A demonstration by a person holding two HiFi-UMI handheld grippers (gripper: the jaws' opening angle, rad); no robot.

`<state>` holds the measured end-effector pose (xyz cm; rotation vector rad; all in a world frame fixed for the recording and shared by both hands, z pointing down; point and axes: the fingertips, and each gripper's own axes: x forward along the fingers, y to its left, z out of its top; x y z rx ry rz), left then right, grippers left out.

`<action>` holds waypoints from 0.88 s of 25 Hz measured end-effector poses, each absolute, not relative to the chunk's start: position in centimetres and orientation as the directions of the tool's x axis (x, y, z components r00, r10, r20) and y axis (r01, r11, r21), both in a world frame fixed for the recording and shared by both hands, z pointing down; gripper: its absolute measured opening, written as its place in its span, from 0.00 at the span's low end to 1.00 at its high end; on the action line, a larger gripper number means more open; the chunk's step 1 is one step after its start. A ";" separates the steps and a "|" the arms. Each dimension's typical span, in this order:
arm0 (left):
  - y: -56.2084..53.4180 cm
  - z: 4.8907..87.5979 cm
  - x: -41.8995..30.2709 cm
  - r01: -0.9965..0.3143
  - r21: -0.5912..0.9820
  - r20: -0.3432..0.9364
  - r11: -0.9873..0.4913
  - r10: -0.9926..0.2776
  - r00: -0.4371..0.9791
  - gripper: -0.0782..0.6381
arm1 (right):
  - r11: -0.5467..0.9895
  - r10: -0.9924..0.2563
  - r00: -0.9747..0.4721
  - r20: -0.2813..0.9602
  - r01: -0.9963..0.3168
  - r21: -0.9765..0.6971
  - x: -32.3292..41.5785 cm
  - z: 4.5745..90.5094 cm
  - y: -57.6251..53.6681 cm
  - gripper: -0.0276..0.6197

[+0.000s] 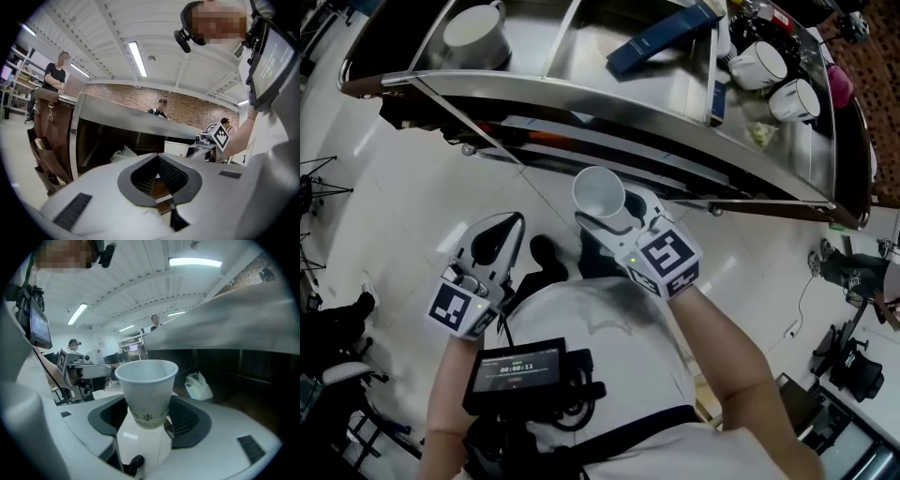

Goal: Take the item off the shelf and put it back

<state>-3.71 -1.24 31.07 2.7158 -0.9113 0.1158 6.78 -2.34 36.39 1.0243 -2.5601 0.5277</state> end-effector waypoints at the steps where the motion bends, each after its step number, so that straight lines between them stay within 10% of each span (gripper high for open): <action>1: -1.3 31.5 -3.5 -0.600 0.241 0.170 -0.763 -0.575 0.800 0.12 | 0.662 -0.590 -0.672 0.448 -0.720 -0.207 7.4 37.1 -2.5 0.48; 22: 0.3 35.8 0.4 -0.546 0.307 0.207 -0.780 -0.505 0.838 0.12 | 0.444 -0.734 -0.414 0.539 -0.892 -0.082 18.7 45.8 -10.0 0.49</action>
